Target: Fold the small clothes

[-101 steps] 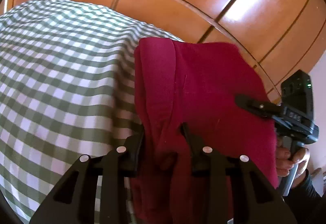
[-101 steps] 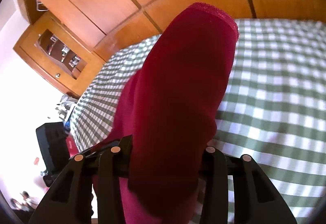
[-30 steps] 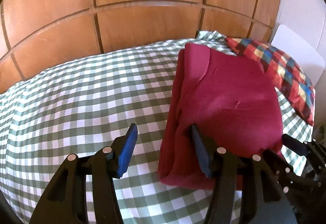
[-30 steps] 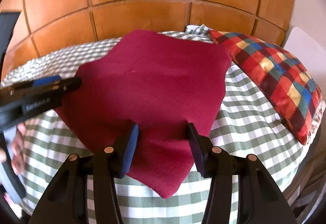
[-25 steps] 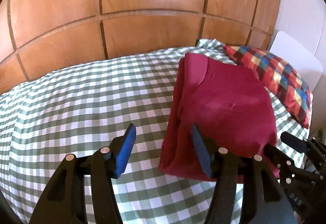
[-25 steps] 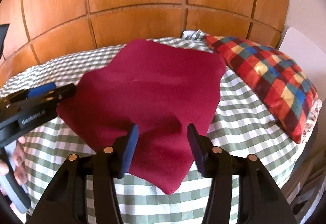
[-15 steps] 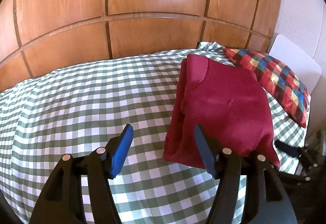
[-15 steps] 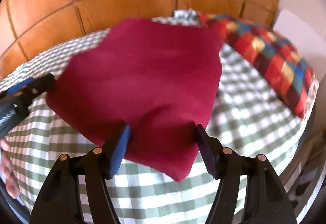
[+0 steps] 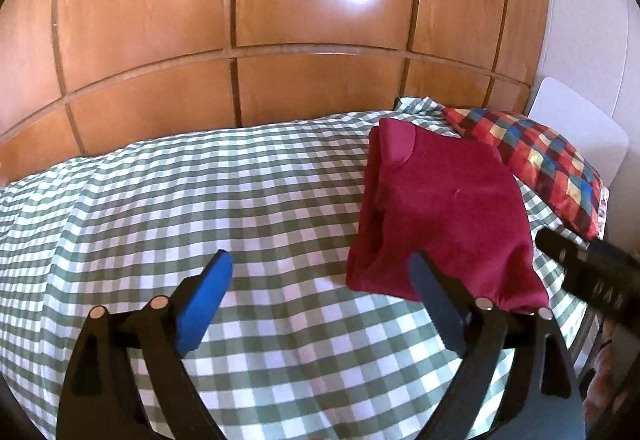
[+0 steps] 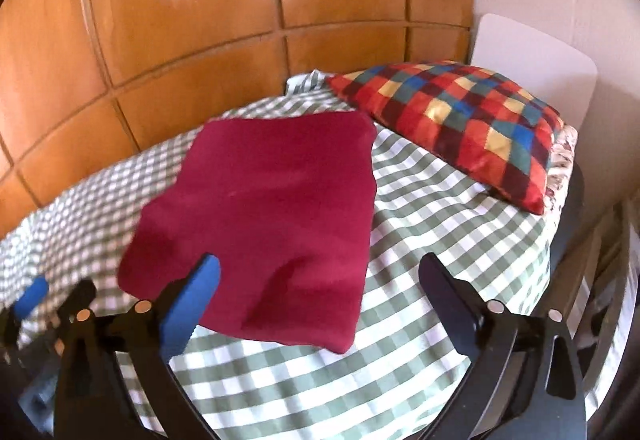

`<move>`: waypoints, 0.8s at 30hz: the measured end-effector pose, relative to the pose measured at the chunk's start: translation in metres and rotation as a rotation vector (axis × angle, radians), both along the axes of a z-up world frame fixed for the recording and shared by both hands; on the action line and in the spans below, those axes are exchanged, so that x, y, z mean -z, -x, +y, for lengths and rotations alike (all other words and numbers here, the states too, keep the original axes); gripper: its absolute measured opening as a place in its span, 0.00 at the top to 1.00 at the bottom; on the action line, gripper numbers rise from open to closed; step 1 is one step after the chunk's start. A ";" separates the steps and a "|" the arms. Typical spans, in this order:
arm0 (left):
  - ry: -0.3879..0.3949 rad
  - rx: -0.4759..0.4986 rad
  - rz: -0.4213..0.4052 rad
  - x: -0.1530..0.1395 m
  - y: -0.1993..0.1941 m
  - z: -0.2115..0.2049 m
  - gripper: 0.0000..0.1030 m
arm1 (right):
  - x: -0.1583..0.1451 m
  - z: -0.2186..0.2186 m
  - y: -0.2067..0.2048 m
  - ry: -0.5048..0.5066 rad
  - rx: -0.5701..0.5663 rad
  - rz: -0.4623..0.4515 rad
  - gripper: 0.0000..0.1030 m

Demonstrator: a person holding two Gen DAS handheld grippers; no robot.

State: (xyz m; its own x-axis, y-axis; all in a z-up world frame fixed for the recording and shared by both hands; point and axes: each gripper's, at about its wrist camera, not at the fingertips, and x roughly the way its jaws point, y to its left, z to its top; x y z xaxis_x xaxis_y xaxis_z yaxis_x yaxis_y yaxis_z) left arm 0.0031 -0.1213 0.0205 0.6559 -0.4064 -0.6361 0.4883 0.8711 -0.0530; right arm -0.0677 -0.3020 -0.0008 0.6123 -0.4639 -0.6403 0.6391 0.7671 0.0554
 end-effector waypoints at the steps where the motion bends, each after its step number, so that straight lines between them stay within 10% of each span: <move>1: 0.000 -0.007 -0.008 0.000 0.003 0.002 0.08 | -0.001 0.003 0.001 0.006 0.007 -0.005 0.04; 24: -0.045 -0.028 0.006 0.000 0.015 -0.010 0.02 | 0.011 0.005 0.009 0.030 0.048 0.016 0.04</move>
